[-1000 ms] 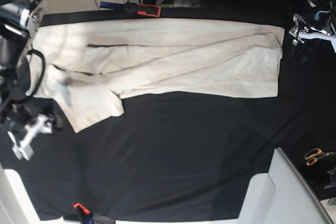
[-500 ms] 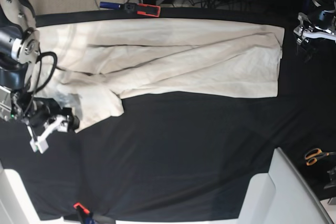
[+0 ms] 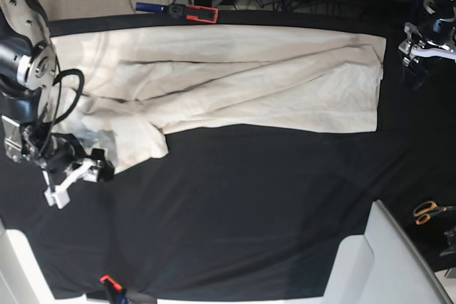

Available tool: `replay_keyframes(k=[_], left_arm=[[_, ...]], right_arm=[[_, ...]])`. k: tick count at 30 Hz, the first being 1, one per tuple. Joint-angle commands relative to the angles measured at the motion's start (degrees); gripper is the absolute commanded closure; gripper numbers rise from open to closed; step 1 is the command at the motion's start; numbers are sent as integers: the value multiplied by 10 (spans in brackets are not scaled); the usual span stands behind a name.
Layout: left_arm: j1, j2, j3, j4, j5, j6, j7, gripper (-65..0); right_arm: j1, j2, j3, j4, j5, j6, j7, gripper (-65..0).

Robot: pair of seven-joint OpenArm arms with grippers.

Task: Fold the T-shirt properly
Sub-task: 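Move the right gripper down to the shirt's hem corner and pinch it, then drag the held hem corner toward the robot with the right gripper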

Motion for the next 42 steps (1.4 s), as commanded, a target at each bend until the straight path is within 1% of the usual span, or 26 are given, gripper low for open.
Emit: replay_keyframes(k=[1, 4, 6, 7, 12, 15, 18, 20, 23, 26, 27, 29, 32, 35, 38, 40, 42], left_arm=[[-2, -8, -4, 8, -9, -3, -12, -329], [-5, -8, -4, -5, -9, -3, -12, -329], [-5, -8, -4, -17, -9, -3, -12, -329], [-6, -8, -3, -21, -9, -3, -12, -329], [-6, -8, -3, -28, -9, -3, -12, -329], [-11, -8, -4, -28, -9, -3, -12, -329], [-16, -8, -2, -28, -9, -3, -12, -329], [-17, -8, -1, -28, -9, -3, -12, -329], [-17, -8, 0, -28, -9, -3, -12, -329], [-17, -8, 0, -28, -9, -3, -12, -329], [-17, -8, 0, -28, -9, -3, -12, -329], [-17, -8, 0, -28, -9, -3, -12, -329], [-18, -8, 0, -28, -9, -3, -12, -329], [-30, -8, 0, -33, -7, -3, -11, -329], [-41, -8, 0, -46, 23, -3, -11, -329], [-51, -4, 0, -48, 51, -3, -10, -329], [-53, -3, 0, -48, 68, -3, -10, -329]], right_arm=[[11, 0, -2, 1, -2, 5, -12, -521], [11, -1, -2, 1, -2, 5, -13, -521], [11, -1, -2, 1, -2, 5, -24, -500], [11, -1, -2, 2, -2, 5, -26, -471], [11, 0, -2, 2, -2, 5, -26, -272], [11, 0, -2, 2, -2, 4, -26, -189], [11, 0, -2, 3, -2, 2, -26, -68], [12, 0, -2, 4, -2, 2, -27, -3], [13, 0, -2, 8, -2, 4, -27, -2], [-1, -1, -2, 45, -2, 5, -30, -2], [-7, -1, -2, 61, -2, 5, -39, -2], [-24, -4, -2, 114, -2, 6, -68, -2], [-58, -24, -2, 211, -2, 6, -113, -2], [-87, -29, -2, 294, 1, 6, -177, -2], [-112, -44, -2, 360, 1, 6, -232, -2], [-130, -48, -1, 400, 2, 6, -257, -2], [-144, -59, 1, 427, 1, 6, -277, -2]])
